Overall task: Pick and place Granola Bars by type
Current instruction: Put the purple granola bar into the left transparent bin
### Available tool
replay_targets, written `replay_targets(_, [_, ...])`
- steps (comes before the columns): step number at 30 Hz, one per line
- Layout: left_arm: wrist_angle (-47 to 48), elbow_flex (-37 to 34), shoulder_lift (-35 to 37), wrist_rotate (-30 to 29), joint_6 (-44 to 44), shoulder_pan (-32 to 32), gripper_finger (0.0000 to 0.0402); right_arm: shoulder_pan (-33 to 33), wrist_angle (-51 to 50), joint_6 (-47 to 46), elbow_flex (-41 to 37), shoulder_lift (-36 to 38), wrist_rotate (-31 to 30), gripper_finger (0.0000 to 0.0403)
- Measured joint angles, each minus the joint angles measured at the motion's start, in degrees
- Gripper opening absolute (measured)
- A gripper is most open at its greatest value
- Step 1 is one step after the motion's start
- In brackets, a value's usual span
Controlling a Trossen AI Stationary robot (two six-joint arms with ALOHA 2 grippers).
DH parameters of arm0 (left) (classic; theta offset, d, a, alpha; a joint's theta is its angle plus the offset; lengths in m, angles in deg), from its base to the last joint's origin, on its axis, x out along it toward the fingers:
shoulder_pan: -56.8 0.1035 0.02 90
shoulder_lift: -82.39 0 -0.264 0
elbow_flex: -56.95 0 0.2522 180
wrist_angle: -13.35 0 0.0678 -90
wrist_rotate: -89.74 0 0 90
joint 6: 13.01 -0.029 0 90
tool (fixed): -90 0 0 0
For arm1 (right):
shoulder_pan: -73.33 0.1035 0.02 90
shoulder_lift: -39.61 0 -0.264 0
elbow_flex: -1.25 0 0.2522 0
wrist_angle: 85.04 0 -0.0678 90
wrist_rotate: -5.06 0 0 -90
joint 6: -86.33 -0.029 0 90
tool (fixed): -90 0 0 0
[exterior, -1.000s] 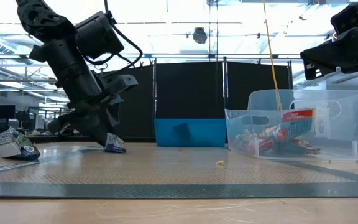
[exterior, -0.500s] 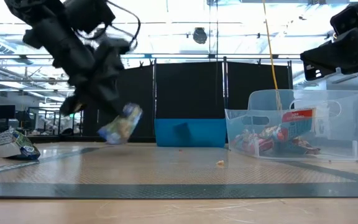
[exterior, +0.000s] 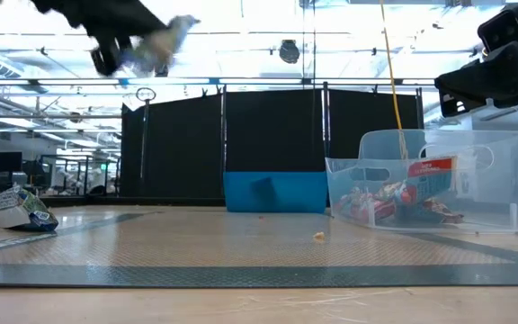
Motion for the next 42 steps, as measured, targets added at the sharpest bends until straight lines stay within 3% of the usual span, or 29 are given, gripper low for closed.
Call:
replay_targets(7, [-0.6, 0.0, 8.5, -15.7, -22.8, -12.8, 0.0001, 0.0, -0.1, 0.0, 0.0, -0.1, 0.0, 0.002])
replay_targets(10, [-0.8, 0.0, 9.5, -18.2, -29.4, -17.8, 0.0001, 0.0, 0.0, 0.0, 0.0, -0.1, 0.0, 0.002])
replay_targets(13, [-0.7, 0.0, 9.6, -17.7, -30.2, -21.4, 0.0001, 0.0, 0.0, 0.0, 0.0, -0.1, 0.0, 0.002])
replay_targets(22, [0.8, 0.0, 9.6, -10.2, -17.2, -27.2, 0.0001, 0.0, 0.0, 0.0, 0.0, -0.1, 0.0, 0.002])
replay_targets(32, [6.6, 0.3, 2.8, -8.7, 0.9, -31.5, 0.0, 0.0, 0.0, 0.0, 0.0, -0.1, 0.0, 0.002])
replay_targets(36, [15.7, 5.6, -2.3, -8.7, 7.4, -33.7, 0.0, 0.0, 0.0, 0.0, 0.0, -0.1, 0.0, 0.002])
replay_targets(42, [37.5, 18.3, -11.5, -8.4, 17.9, -36.6, 0.0, 0.0, 0.0, 0.0, 0.0, -0.1, 0.0, 0.002])
